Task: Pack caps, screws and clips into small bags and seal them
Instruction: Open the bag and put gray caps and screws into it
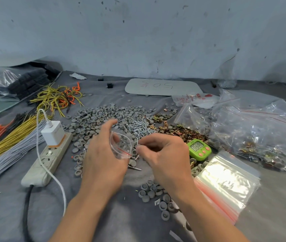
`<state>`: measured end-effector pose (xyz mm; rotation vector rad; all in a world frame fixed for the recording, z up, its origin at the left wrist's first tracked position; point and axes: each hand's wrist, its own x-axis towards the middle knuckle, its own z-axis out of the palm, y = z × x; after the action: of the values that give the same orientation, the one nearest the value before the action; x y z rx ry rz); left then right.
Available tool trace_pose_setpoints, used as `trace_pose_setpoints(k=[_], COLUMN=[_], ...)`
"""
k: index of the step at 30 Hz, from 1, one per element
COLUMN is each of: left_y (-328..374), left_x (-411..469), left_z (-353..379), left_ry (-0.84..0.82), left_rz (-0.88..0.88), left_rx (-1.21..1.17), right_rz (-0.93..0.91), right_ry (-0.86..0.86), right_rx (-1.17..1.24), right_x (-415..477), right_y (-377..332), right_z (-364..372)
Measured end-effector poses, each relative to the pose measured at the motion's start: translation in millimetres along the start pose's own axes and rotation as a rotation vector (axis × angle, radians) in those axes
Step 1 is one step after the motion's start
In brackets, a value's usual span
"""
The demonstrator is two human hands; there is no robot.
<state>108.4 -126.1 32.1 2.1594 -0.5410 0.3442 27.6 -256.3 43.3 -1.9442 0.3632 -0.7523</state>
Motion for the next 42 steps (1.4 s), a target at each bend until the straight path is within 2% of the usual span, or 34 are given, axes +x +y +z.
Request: trace_pose_setpoints(k=[2, 5, 9, 10, 13, 14, 16, 19, 21, 23, 29, 36, 42], left_y=[4.5, 12.0, 13.2, 11.9, 4.7, 2.2, -2.4, -5.8, -5.9, -6.4, -9.2, -10.8, -9.6], left_x=[-2.7, -7.2, -7.5, -6.7, -2.3, -0.6, 2.2, 3.0, 2.0, 1.7, 2.4, 2.4, 2.2], left_z=[3.1, 7.5, 10.7, 10.8, 8.0, 6.1, 1.3, -6.8, -9.1, -8.1, 0.7, 0.8, 0.9], left_ry=[-0.057, -0.116, -0.109, -0.105, -0.037, 0.006, 0.122, 0.283, 0.320, 0.289, -0.017, -0.040, -0.063], left_rz=[0.034, 0.107, 0.112, 0.097, -0.008, -0.045, -0.078, -0.065, -0.053, -0.054, -0.129, -0.181, -0.164], left_rx=[0.016, 0.004, -0.019, -0.033, -0.116, -0.151, -0.205, -0.208, -0.166, -0.103, 0.055, 0.052, 0.065], right_rz=[-0.015, -0.020, 0.021, 0.029, 0.109, 0.128, 0.145, 0.167, 0.125, 0.075, 0.138, 0.151, 0.130], right_ry=[-0.017, -0.135, -0.271, -0.245, -0.023, 0.047, 0.056, -0.250, -0.410, -0.453, -0.312, -0.171, -0.014], right_rx=[0.105, 0.119, 0.163, 0.202, 0.357, 0.308, -0.032, -0.597, -0.794, -0.869, -0.787, -0.724, -0.525], right_x=[3.0, 3.1, 4.9, 6.2, 13.5, 16.9, 26.3, 35.6, 39.6, 43.5, 45.7, 41.2, 36.6], right_y=[-3.3, -3.2, -2.6, -3.6, -1.7, 1.6, 12.6, 29.2, 36.5, 41.5, 39.9, 26.7, 21.7], right_z=[-2.2, 4.7, 16.0, 16.2, 8.2, 4.3, -3.0, -1.7, 5.2, 10.3, 9.3, 3.1, -13.2])
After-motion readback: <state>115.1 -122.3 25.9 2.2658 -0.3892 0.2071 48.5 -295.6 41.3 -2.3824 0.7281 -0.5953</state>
